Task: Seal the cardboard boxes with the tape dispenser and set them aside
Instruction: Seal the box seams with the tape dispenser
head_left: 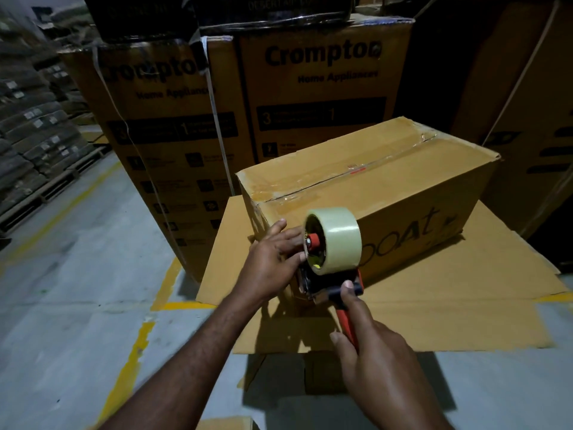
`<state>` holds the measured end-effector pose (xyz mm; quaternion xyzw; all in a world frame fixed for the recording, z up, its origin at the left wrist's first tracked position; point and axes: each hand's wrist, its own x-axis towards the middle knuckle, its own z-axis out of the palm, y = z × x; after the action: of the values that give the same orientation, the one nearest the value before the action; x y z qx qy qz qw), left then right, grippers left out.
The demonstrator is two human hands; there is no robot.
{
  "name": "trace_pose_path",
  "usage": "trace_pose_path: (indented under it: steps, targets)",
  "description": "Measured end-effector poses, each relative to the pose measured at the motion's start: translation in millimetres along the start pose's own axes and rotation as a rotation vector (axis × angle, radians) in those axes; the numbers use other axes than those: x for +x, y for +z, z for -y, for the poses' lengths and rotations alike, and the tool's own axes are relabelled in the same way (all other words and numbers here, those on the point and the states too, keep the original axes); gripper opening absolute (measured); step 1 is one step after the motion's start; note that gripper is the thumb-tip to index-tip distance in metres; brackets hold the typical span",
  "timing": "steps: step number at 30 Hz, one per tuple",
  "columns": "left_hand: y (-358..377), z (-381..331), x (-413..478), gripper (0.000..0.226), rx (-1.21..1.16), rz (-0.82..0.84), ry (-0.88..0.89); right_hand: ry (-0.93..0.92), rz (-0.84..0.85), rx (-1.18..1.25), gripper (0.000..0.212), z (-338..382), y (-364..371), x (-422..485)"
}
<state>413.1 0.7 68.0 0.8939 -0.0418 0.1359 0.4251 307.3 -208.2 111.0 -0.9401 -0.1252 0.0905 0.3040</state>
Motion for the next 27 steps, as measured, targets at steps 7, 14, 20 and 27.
trace_pose_path:
  steps: [7,14,20,27]
  targets:
    - [28,4,3,0.032,0.008,-0.275,0.092,0.191,0.01,0.422,0.067,-20,-71,7]
    - [33,12,9,0.023,0.177,-0.268,0.202,0.1,-0.024,0.874,0.062,-14,-111,4]
    - [37,16,13,0.022,0.116,-0.261,0.166,0.03,-0.039,0.918,0.071,1,-107,12]
    - [23,24,14,0.047,0.231,-0.147,0.249,0.015,-0.002,0.942,0.078,16,-92,16]
